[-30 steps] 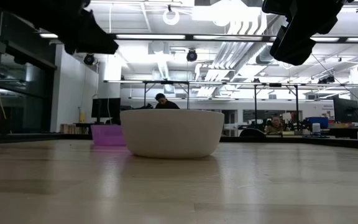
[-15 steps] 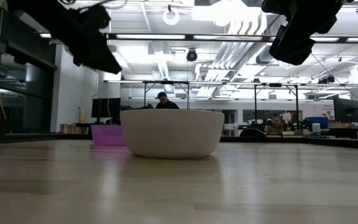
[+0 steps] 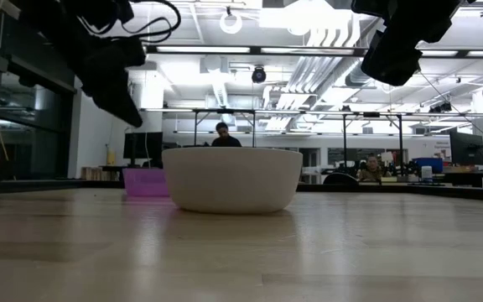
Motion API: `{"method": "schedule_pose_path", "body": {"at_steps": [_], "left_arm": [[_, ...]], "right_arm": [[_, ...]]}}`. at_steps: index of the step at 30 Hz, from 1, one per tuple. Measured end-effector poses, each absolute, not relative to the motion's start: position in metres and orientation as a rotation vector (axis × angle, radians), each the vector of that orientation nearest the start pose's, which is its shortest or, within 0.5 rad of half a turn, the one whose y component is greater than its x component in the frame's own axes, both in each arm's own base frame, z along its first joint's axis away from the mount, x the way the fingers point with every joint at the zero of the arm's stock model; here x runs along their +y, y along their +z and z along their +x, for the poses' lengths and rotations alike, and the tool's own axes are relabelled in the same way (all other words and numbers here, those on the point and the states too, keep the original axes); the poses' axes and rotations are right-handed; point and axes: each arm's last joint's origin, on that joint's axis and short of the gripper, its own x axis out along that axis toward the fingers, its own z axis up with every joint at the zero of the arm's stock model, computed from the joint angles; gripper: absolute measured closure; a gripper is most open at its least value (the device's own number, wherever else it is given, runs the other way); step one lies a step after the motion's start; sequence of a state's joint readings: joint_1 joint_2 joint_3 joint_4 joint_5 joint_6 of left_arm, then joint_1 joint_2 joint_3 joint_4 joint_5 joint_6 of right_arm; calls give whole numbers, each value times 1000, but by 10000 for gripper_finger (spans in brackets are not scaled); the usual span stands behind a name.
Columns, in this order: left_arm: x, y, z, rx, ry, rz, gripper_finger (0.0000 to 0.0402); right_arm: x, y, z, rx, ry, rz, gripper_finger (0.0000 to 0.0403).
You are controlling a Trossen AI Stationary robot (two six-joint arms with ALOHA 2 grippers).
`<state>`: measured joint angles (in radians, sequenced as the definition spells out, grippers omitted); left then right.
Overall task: Nest bowls inside each other
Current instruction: Stack the violet bowl on the blue bowl
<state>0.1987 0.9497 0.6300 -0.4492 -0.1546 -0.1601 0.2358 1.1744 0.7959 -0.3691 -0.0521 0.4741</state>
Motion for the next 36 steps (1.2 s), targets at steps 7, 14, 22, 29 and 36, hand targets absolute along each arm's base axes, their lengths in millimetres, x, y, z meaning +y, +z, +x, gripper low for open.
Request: {"method": "schedule_pose_path", "body": {"at_steps": [7,14,22,29,36], "left_arm": [[45,245,184,891,325,-75,256],[49,253,209,1066,181,22,256],[52,226,232,1187,40,70,256],[55,215,243,1201,28,82,256],[70,212,243,1191,83,48,256]], "right_arm": [[57,247,232,795,92,380,314],[57,247,232,791,93,381,314],[57,247,232,788,94,381,314],[57,248,233,781,96,382,314],[58,248,233,775,98,383,314]]}}
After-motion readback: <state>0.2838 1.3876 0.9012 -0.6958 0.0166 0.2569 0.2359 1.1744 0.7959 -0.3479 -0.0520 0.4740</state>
